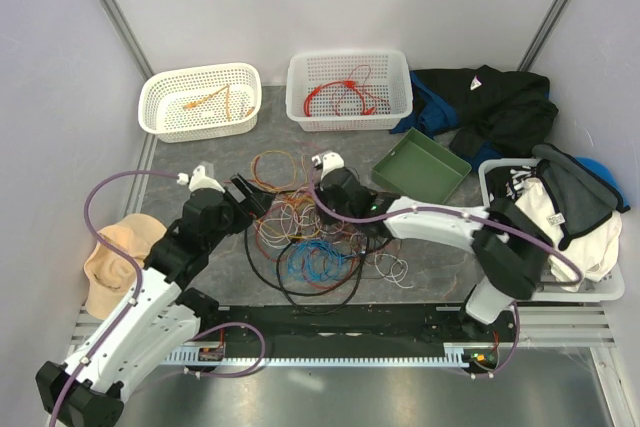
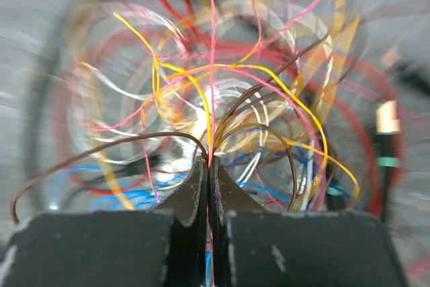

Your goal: Untangle the cables

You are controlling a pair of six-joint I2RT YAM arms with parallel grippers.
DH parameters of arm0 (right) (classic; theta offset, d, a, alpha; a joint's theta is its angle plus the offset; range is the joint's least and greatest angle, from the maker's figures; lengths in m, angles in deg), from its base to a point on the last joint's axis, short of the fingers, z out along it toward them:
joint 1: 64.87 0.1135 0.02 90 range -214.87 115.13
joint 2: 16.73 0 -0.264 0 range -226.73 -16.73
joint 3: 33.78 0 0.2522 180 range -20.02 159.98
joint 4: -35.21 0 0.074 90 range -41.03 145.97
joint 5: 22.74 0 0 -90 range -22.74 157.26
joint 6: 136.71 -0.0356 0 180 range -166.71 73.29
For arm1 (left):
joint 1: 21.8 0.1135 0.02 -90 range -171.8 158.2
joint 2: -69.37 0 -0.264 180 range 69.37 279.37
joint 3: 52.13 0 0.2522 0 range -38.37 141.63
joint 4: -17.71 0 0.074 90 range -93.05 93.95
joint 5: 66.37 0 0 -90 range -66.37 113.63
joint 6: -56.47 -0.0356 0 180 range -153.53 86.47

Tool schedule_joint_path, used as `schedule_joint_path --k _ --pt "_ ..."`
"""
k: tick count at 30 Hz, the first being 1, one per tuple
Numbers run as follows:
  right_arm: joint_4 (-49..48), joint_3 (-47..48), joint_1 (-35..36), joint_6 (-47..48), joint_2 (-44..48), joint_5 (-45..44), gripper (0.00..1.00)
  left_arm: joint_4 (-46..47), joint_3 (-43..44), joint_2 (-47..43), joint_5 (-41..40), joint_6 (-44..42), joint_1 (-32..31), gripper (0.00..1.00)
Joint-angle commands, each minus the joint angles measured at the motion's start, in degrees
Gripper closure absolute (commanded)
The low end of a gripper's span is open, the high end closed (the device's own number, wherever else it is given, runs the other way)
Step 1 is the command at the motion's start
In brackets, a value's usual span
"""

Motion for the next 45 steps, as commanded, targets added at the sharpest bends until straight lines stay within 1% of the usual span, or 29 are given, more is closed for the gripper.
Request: schedule_joint_path --k 1,4,8,9,11,14,15,17,18,19,20,21,22,23,24,25,26,27,28,29,30,31,33,38,43,45 --pt "5.1 6.5 0.3 2.8 12.0 -2.4 1.0 0.5 4.2 -2.8 -6.7 -4.3 0.0 0.05" --pt "9.5 7.7 0.3 4.0 16.7 -3.3 1.0 2.2 5.6 -2.8 -8.0 -5.9 0.0 0.07" --pt "12.6 7.0 0.3 4.5 23.3 -4.3 1.0 6.3 7.1 -1.5 -6.9 -9.0 0.0 0.07" --pt "13.0 6.8 0.3 4.6 24.3 -4.5 1.0 8.9 7.3 -1.2 -5.6 -9.8 0.0 0.07" --pt "14.0 5.9 0.3 4.7 26.6 -4.5 1.0 11.7 7.4 -0.2 -3.5 -12.2 0.0 0.01" --pt "14.5 5.1 0.3 4.4 28.8 -4.2 1.0 16.5 7.1 1.7 1.5 -11.7 0.0 0.0" --pt "14.5 5.0 0.3 4.2 29.2 -3.5 1.0 17.8 6.2 2.4 5.5 -11.5 0.0 0.0" --pt "14.5 5.1 0.3 3.9 30.0 -3.2 1.0 24.1 4.9 3.6 11.0 -11.2 0.0 0.0" --pt "14.5 5.2 0.3 3.7 30.1 -3.1 1.0 27.7 2.9 4.6 17.1 -11.4 0.0 0.0" --pt "14.7 5.3 0.3 3.7 30.2 -3.4 1.0 30.6 1.8 5.2 19.9 -11.4 0.0 0.03" --pt "14.8 5.5 0.3 3.7 30.2 -3.7 1.0 36.8 0.8 5.7 22.6 -11.5 -0.1 0.06" --pt "15.0 5.7 0.3 3.6 30.1 -3.8 1.0 39.5 -0.9 6.7 28.2 -11.6 -0.1 0.09" --pt "15.5 5.8 0.3 3.6 30.2 -4.1 1.0 41.4 -1.2 7.3 30.7 -12.2 -0.2 0.14" --pt "15.6 6.2 0.3 3.3 30.2 -4.1 1.0 42.6 -1.1 8.0 32.9 -13.0 -0.8 0.16" --pt "15.7 6.5 0.3 3.2 30.2 -4.3 1.0 42.2 0.1 9.0 36.6 -14.5 -1.4 0.19" --pt "16.2 6.6 0.3 3.2 30.3 -4.4 1.0 40.0 0.9 9.2 37.1 -18.2 -2.2 0.2" --pt "16.5 7.1 0.3 3.0 30.5 -4.7 1.0 37.6 1.7 9.0 36.8 -20.4 -4.4 0.2" --pt "16.7 7.4 0.3 3.0 30.7 -4.8 1.0 33.3 3.0 8.9 35.5 -22.9 -5.8 0.2" --pt "17.2 7.7 0.3 3.0 30.8 -4.8 1.0 31.4 3.3 8.2 34.3 -27.6 -7.4 0.19" --pt "17.5 8.4 0.2 2.9 31.0 -4.9 1.0 29.5 3.7 7.8 32.6 -29.5 -9.0 0.18" --pt "17.7 8.9 0.1 2.6 31.1 -4.9 1.0 27.1 4.1 7.6 29.1 -31.0 -12.1 0.17" --pt "18.2 9.2 0.2 2.5 31.1 -4.9 1.0 26.8 4.0 7.7 27.7 -33.5 -13.8 0.14" --pt "18.4 10.0 0.2 2.3 31.1 -4.3 1.0 26.6 3.7 8.3 23.8 -34.8 -17.3 0.12" --pt "18.8 10.7 0.2 1.8 31.7 -3.4 1.0 23.8 4.9 12.0 20.1 -36.3 -19.0 0.12" --pt "18.8 10.5 0.2 1.7 32.7 -2.9 1.0 18.8 8.1 17.1 14.2 -37.1 -19.4 0.15" --pt "18.8 10.3 0.3 1.6 33.0 -2.7 1.0 18.5 9.2 18.9 12.1 -37.0 -19.5 0.15"
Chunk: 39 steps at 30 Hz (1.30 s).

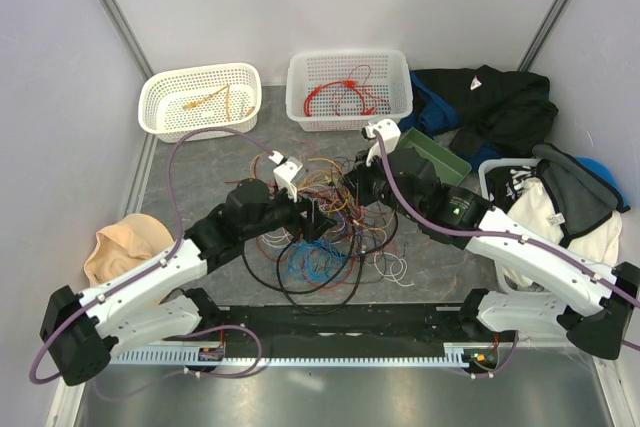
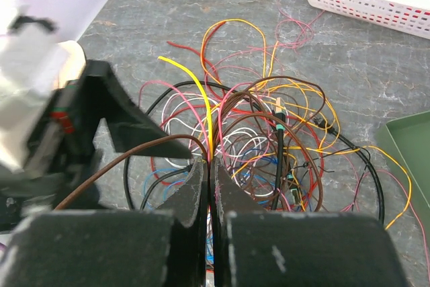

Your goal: Untangle the cables

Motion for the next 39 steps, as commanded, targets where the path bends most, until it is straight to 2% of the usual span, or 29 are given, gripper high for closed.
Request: schedule_joint_path --k 1,4,7,8,9,11,12,14,15,16,18,20,22,23,25,29,30,32,33,35,38,39 --pt "-0.7 1.9 0.2 -1.0 2.1 1.0 1.0 -2.9 4.3 3.1 -6.6 -3.3 -0.5 0.15" --pt "-0.9 1.6 0.2 -1.4 2.5 1.9 1.0 -2.6 5.5 5.2 -7.4 -4.1 -0.4 0.15" --pt "-1.2 1.2 0.2 -1.7 2.9 2.3 1.0 -2.4 6.9 7.8 -7.9 -4.6 -0.5 0.23" --pt "-1.2 1.1 0.2 -2.0 3.1 2.6 1.0 -2.1 7.2 8.1 -8.0 -4.6 -0.5 0.29" --pt "-1.4 1.0 0.2 -2.0 3.2 2.7 1.0 -1.3 7.5 8.5 -7.2 -4.8 -0.5 0.4" --pt "-1.6 0.5 0.2 -2.4 4.0 3.4 1.0 0.0 8.2 9.3 -4.9 -4.6 -0.5 0.51" --pt "-2.1 0.4 0.2 -2.7 4.4 3.6 1.0 1.5 8.4 9.3 -2.5 -3.9 -0.5 0.61" --pt "-2.4 -0.2 0.2 -3.1 5.3 3.8 1.0 1.6 9.2 9.4 -0.8 -3.5 -0.5 0.73" --pt "-2.3 -0.2 0.2 -3.3 5.5 3.6 1.0 1.5 9.6 9.2 -0.5 -3.6 -0.5 0.9" --pt "-2.3 -0.3 0.2 -3.3 6.2 3.4 1.0 1.5 9.9 8.9 -0.5 -3.7 -0.5 0.98" --pt "-1.8 -0.8 0.2 -3.4 7.1 2.0 1.0 1.1 10.5 7.2 -0.8 -4.2 -0.5 0.98" --pt "-1.2 -1.2 0.2 -3.1 8.3 1.0 0.88 -1.0 11.1 5.6 -1.6 -4.4 -0.5 0.98" --pt "-0.2 -1.7 0.2 -2.7 9.2 -1.0 0.81 -2.9 11.6 2.6 -2.1 -5.0 -0.4 0.98" --pt "0.0 -1.8 0.3 -2.7 9.5 -1.6 0.82 -4.7 12.0 1.6 -2.5 -5.3 -0.5 0.98" --pt "0.2 -2.1 0.2 -2.8 10.0 -2.4 1.0 -6.0 12.1 -1.4 -3.8 -6.0 -0.5 0.98" --pt "0.1 -1.6 0.2 -3.2 9.5 -0.5 1.0 -6.9 11.0 -4.8 -5.4 -6.5 -0.5 0.98" --pt "0.1 -1.4 0.2 -3.3 9.3 -0.4 1.0 -7.0 10.8 -5.1 -6.6 -5.7 -0.5 0.9" --pt "0.2 -1.3 0.2 -3.4 9.2 -0.5 0.99 -7.3 10.2 -5.9 -8.4 -4.5 -0.5 0.54" --pt "0.4 -1.3 0.2 -3.4 9.3 -0.9 1.0 -7.9 10.0 -6.4 -9.2 -3.4 -0.5 0.43" --pt "0.7 -1.8 0.2 -3.4 9.7 -1.5 1.0 -8.2 9.3 -7.7 -11.7 -3.0 -0.5 0.43" --pt "0.6 -2.3 0.2 -3.5 10.2 -1.4 1.0 -9.5 9.2 -8.9 -16.2 -2.0 -0.5 0.34" --pt "0.7 -2.3 0.2 -3.5 10.4 -1.6 1.0 -10.7 9.4 -9.2 -17.7 -1.5 -0.5 0.18"
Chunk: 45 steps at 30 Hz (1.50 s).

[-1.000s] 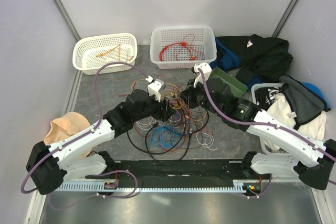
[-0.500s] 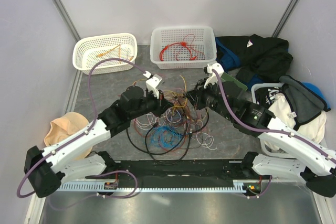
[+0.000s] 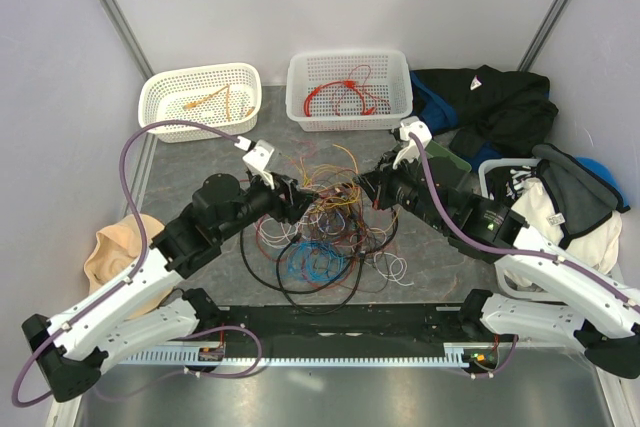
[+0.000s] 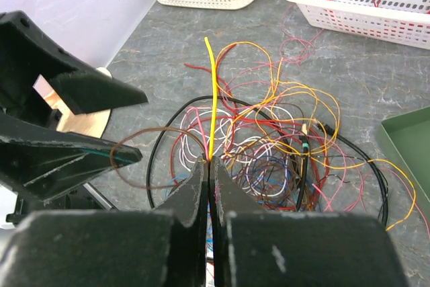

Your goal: Untangle the cables

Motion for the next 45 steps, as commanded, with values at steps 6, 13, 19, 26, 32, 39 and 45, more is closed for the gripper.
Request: schedule_joint_path --k 6,13,19,26,32,39,45 --pt "-0.3 -0.8 0.2 -0.9 2.0 -0.7 1.0 -0.3 0.6 -6.4 -11.4 1.0 -0.2 0.0" --pt "-0.5 1.5 0.2 -3.4 1.8 0.1 1.0 27.6 -11.8 -10.4 12.0 -7.2 -0.2 0.02" --pt "-0.4 4.2 -1.3 -6.6 1.2 1.3 1.0 29.8 -13.0 -9.0 6.4 -8.9 -0.3 0.1" --pt "0.3 10.7 -3.8 -5.7 0.9 1.6 1.0 17.9 -13.4 -6.6 -27.1 -0.3 -0.1 0.08" --pt "3.0 19.1 -4.1 -3.4 -0.5 2.0 1.0 16.2 -13.6 -4.8 -27.5 2.4 -0.1 0.0" --pt "3.9 23.8 -4.1 -3.8 -1.0 3.6 1.0 25.8 -14.3 -2.6 -19.3 -0.1 -0.1 0.0" --pt "5.3 28.4 -4.1 -3.7 -1.5 5.3 1.0 27.7 -11.5 4.9 -15.1 -2.0 -0.1 0.0"
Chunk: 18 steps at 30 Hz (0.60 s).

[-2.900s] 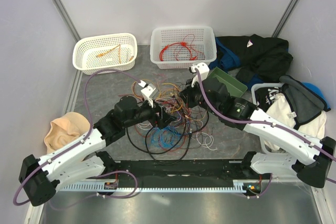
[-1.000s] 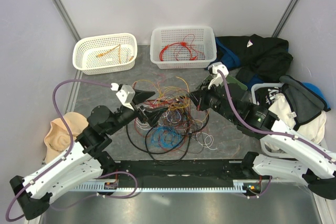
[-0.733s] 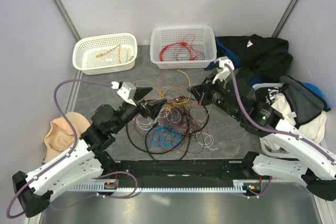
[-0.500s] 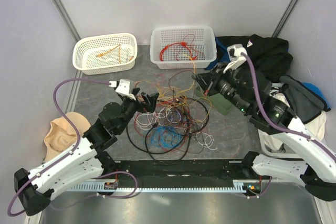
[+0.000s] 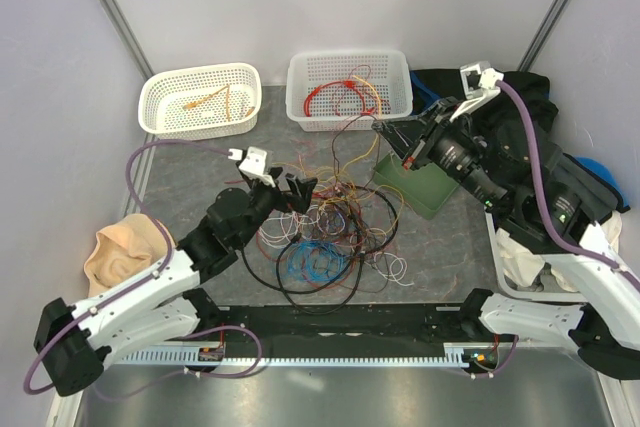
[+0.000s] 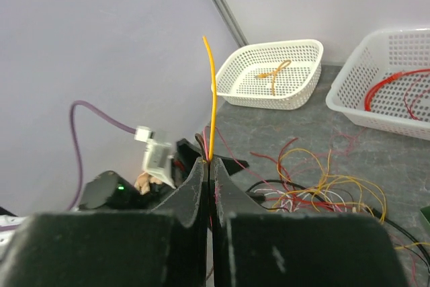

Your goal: Untangle the cables

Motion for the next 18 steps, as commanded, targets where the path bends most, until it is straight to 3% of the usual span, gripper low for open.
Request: schedule_joint_path --k 1,13,16,18 --pt "0.5 4.5 -0.2 0.6 0.3 1.8 1.0 4.8 2.9 5.0 4.4 -1.8 0.1 0.0" --pt "1.1 3.6 -0.2 1.1 1.1 2.0 1.0 10.5 1.4 8.4 12.1 -2.7 0.1 0.01" --pt "1.0 3.3 -0.2 0.6 1.2 2.5 1.0 13.1 2.4 12.1 12.8 -3.2 0.1 0.07" --pt "1.0 2.9 -0.2 0.5 1.5 2.5 1.0 14.8 3.3 13.8 12.7 -3.5 0.1 0.21"
